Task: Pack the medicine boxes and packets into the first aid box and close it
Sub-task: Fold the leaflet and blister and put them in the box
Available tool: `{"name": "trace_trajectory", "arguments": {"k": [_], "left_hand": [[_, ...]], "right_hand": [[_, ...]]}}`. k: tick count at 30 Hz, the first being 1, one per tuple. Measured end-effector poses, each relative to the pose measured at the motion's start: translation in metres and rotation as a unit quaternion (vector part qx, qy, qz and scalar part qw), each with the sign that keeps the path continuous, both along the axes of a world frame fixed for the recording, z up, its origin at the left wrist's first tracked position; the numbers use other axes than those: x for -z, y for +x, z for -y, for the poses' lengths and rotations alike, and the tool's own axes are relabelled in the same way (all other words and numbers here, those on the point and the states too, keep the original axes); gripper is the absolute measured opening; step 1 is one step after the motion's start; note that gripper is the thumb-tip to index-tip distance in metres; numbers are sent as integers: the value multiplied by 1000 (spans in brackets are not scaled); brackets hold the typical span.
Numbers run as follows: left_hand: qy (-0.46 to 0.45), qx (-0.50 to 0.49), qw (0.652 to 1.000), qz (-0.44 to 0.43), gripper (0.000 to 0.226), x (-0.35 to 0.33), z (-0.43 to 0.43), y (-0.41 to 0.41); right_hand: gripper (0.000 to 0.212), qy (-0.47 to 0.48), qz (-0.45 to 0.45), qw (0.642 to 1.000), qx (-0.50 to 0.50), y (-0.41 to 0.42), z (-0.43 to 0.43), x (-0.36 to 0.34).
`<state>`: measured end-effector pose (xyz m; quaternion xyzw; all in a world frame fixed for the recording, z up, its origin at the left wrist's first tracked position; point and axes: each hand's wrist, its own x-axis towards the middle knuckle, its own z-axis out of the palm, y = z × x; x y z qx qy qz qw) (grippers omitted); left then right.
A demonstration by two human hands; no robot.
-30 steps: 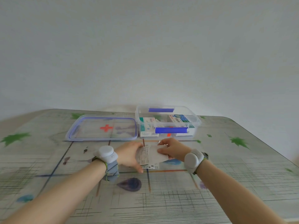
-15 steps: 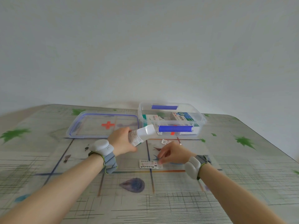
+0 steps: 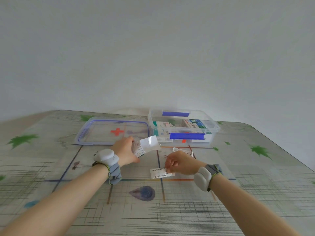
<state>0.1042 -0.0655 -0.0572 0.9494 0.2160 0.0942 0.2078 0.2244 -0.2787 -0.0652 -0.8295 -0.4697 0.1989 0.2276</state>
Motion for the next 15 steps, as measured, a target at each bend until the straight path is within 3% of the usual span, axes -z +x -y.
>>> {"name": "trace_trajectory", "arguments": {"k": [4, 7, 15], "left_hand": [[1, 11, 1000, 6, 53, -1, 5, 1], [12, 32, 999, 6, 61, -4, 10, 4], [36, 55, 997, 41, 71, -6, 20, 10]], "right_hand": [[23, 142, -6, 987, 78, -2, -2, -17], [18, 221, 42, 961, 161, 1, -8, -29], [12, 135, 140, 970, 145, -5, -23, -37]]}}
